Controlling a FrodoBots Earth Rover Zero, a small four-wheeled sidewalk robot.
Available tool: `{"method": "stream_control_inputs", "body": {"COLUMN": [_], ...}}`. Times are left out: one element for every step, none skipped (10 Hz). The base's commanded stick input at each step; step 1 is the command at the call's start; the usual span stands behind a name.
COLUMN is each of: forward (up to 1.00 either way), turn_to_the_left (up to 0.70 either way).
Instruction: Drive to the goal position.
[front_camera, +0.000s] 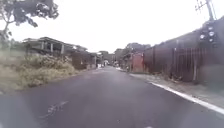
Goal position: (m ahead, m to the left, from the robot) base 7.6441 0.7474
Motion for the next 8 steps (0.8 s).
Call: {"method": "stream_control_inputs", "body": {"forward": [0.50,0.50,0.50,0.50,0.50,0.50,0.50,0.50], "turn_to_the_left": [0.00,0.00,0.00,0.00,0.00,0.00,0.00,0.00]}}
